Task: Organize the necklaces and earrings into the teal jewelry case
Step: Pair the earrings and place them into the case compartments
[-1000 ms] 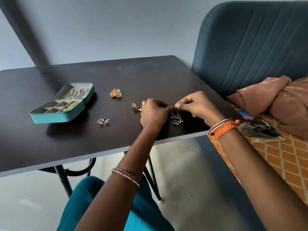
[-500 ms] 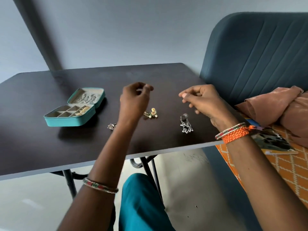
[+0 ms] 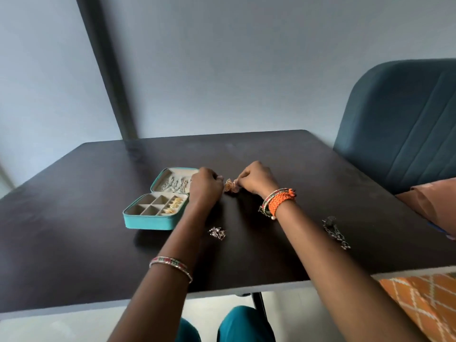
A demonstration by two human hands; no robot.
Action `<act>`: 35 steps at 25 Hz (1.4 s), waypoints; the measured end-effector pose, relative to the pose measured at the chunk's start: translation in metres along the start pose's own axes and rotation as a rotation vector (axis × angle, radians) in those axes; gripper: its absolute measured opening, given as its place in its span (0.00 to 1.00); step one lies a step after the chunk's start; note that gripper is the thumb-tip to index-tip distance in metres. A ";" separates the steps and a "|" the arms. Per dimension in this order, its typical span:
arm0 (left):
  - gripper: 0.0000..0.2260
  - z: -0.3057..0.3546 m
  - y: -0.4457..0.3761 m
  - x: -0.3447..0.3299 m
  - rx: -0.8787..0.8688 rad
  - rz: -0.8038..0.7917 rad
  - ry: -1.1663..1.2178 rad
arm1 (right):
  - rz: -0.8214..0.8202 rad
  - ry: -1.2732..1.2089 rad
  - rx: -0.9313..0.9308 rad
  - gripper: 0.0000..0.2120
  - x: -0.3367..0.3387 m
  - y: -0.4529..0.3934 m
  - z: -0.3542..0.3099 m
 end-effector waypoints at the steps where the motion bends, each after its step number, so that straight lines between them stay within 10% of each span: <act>1: 0.12 0.001 -0.004 -0.004 0.012 -0.024 -0.011 | -0.004 0.006 -0.022 0.07 -0.002 -0.006 0.000; 17: 0.04 -0.009 -0.019 -0.015 0.068 0.054 0.295 | -0.116 -0.263 -0.023 0.12 -0.009 -0.018 -0.003; 23: 0.10 0.011 -0.016 -0.011 -0.100 -0.015 0.805 | -0.030 -0.976 0.141 0.09 0.009 -0.013 -0.017; 28: 0.10 0.017 -0.010 -0.005 -0.081 -0.068 1.079 | -0.109 -1.088 0.205 0.08 0.008 -0.010 -0.016; 35: 0.03 0.024 -0.006 0.015 -0.404 0.058 0.889 | -0.082 -0.978 0.370 0.09 0.015 -0.003 -0.024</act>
Point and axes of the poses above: each hand's wrist, its own y-axis away from the middle knuckle, its own x-axis out of the back of the hand, z = x × y, the point moved 2 cm from there along -y, towards the middle knuckle, and after that the axes turned 12 degrees about -z, right-handed, at the moved point
